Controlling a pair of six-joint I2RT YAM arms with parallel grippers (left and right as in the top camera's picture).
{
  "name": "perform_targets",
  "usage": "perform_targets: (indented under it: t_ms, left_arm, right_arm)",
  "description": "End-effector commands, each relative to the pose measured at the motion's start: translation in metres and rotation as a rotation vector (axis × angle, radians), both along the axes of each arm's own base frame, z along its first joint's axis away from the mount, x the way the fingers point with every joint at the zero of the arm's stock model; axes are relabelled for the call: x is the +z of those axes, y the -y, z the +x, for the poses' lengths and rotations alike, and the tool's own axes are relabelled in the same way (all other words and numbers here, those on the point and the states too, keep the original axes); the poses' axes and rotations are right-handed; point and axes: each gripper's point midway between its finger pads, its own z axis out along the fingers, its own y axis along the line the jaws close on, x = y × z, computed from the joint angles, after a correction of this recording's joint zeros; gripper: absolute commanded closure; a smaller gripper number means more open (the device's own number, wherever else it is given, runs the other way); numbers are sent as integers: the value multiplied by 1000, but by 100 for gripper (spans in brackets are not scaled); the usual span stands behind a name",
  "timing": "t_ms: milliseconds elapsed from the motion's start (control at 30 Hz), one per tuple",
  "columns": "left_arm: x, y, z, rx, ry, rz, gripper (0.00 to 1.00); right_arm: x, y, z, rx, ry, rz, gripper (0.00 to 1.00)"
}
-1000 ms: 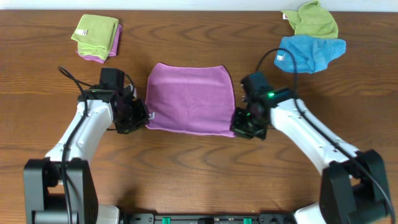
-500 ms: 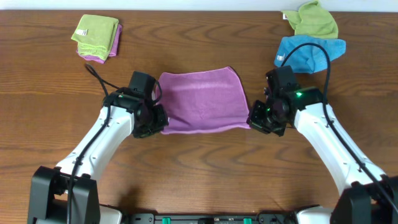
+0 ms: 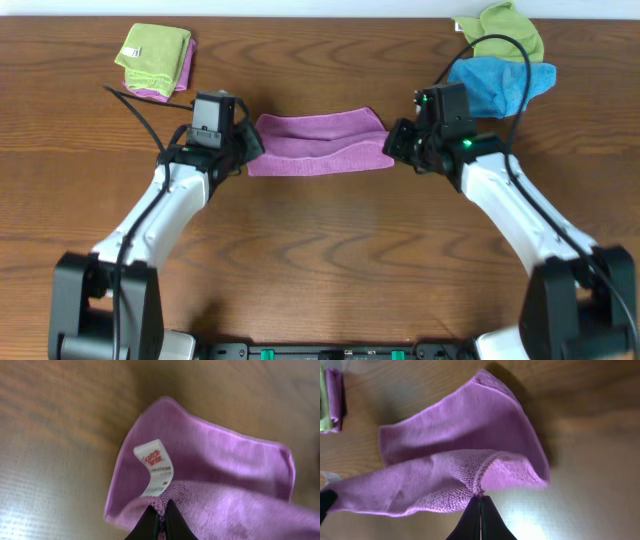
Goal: Fold the cloth
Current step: 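Lift both held edges and carry them forward over the cloth's far half, then lower the held edges onto the far edge and open both grippers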
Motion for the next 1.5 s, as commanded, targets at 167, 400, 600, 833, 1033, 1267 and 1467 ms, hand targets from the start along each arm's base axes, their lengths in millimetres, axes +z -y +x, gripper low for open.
perform_targets:
  t_ms: [167,400,600,833,1033,1267,1467]
  left_arm:
    - [-16,0,57,26,62,-114,94]
    - [-10,10,109,-16,93,-130,94]
    - [-23,-4,92,-3,-8,-60,94]
    - [-40,-21,62,-14,-142,10,94]
    - [-41,-20,59,-19,-154,8,94]
    - [2,5,104,-110,79,-95,94]
    - [39,4,144,-90,315,-73,94]
  right_arm:
    - [-10,-14,72,13,58,-9,98]
    - [1,-16,111,-13,118,-27,98]
    - [-11,-11,97,5,52,-68,98]
    - [-34,-2,60,16,-123,-113,98]
    - [-38,5,56,3,-145,-150,98]
    - [-22,-6,82,2,-25,-96,98]
    - [0,10,122,-115,159,-158,98]
